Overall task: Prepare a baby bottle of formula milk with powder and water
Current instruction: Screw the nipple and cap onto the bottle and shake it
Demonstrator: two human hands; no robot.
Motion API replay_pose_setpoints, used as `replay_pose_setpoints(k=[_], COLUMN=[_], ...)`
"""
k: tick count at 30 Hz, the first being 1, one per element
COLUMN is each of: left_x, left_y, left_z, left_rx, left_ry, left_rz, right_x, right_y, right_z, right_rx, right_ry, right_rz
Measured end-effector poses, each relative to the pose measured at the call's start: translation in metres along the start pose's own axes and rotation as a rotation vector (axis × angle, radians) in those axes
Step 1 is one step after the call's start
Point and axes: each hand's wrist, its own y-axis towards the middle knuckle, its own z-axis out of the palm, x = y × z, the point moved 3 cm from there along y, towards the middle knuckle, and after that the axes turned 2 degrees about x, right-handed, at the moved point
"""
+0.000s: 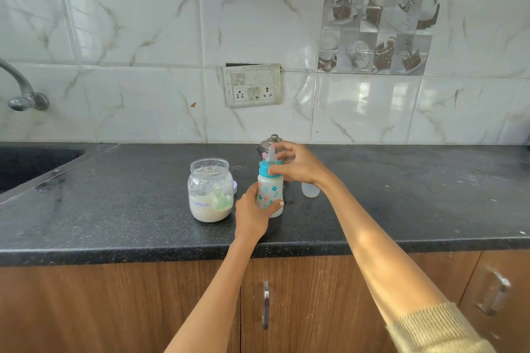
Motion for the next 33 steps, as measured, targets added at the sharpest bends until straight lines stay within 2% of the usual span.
replay_pose_setpoints(k=[4, 7, 9, 10, 11, 14, 16, 21, 23, 25, 28, 33], left_x=[-0.001, -0.001, -0.001, -0.001, -0.001, -0.002, -0.003, -0.002, -0.002, -0.002, -0.002, -0.004], left_y=[-0.001, -0.002, -0.002, -0.002, -0.002, -0.002, -0.002, -0.002, -0.002, -0.002, -0.002, -0.003], left_z=[0.000, -0.001, -0.001, -0.001, -0.001, 0.000, 0.000, -0.001, -0.001, -0.001, -0.001, -0.002], left_rx=[0.014, 0.020, 0.018, 0.017, 0.016, 0.014, 0.011, 0.013, 0.011, 0.013, 0.020, 0.023], left_ry=[-0.013, -0.019, -0.014, -0.013, -0.016, -0.021, -0.012, -0.010, -0.019, -0.027, -0.032, -0.029], left_rz=[0.007, 0.004, -0.002, -0.003, 0.000, 0.005, 0.002, 0.001, 0.001, 0.004, 0.002, -0.019], right_x=[-0.004, -0.010, -0.022, -0.031, -0.040, -0.070, -0.082, -0.095, -0.073, -0.035, 0.029, 0.074], right_y=[-0.005, -0.006, -0.003, -0.001, 0.002, 0.006, 0.005, 0.000, -0.002, -0.001, 0.005, 0.018], right_z=[-0.012, -0.042, -0.060, -0.065, -0.067, -0.056, -0.045, -0.027, -0.030, -0.039, -0.046, -0.031], right_rx=[0.026, -0.200, -0.365, -0.379, -0.327, -0.010, 0.037, -0.068, -0.121, -0.154, -0.100, 0.019], right_ry=[0.069, 0.199, 0.082, -0.009, -0.111, -0.418, -0.464, -0.375, -0.291, -0.307, -0.509, -0.847], right_rz=[0.003, -0.009, 0.016, 0.059, 0.127, 0.345, 0.382, 0.273, 0.171, 0.028, -0.167, -0.204])
